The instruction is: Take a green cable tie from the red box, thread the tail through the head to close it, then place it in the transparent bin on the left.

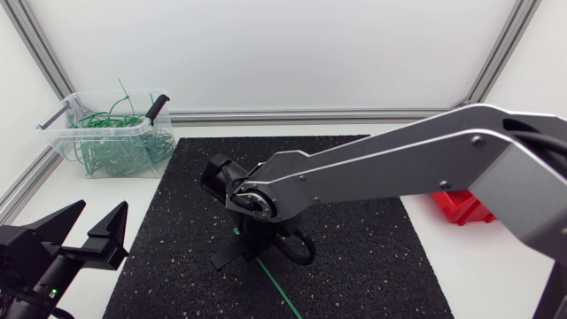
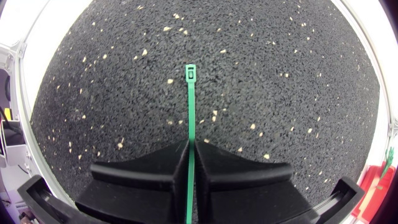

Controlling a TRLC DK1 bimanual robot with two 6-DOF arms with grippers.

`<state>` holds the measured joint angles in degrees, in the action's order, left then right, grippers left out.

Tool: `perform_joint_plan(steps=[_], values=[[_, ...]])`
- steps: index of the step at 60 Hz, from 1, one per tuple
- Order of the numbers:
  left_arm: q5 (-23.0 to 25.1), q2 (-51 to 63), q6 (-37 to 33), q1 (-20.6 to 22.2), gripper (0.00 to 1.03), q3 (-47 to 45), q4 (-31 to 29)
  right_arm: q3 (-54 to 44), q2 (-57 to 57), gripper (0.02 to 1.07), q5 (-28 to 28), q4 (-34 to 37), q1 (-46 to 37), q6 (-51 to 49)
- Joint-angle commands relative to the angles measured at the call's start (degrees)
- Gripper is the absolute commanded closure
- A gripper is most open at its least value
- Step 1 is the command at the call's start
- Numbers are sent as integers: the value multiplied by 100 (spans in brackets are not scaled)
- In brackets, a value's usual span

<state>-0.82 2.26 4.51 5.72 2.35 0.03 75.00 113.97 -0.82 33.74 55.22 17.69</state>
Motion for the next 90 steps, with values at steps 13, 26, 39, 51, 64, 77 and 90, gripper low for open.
perform_joint_plan(steps=[13,26,39,51,64,77,90], values=[[354,1136,155,-510,10,477,-241,-311,-613,101,73,168,103,-29],[2666,2437,463,-2004,11,1470,-909,-416,-1035,101,47,124,103,6],[2657,2727,735,-1433,11,1778,-1076,-399,-1299,101,38,160,59,6],[2226,2255,583,-1207,10,1480,-915,-566,-1272,101,-76,116,-73,50],[1663,1603,311,-1040,11,1030,-675,-689,-1413,86,-147,300,-433,217],[1181,1057,81,-882,11,655,-477,-979,-1606,79,-314,476,-794,437],[1398,1522,209,-709,11,987,-657,-1260,-1518,79,-322,432,-969,577]])
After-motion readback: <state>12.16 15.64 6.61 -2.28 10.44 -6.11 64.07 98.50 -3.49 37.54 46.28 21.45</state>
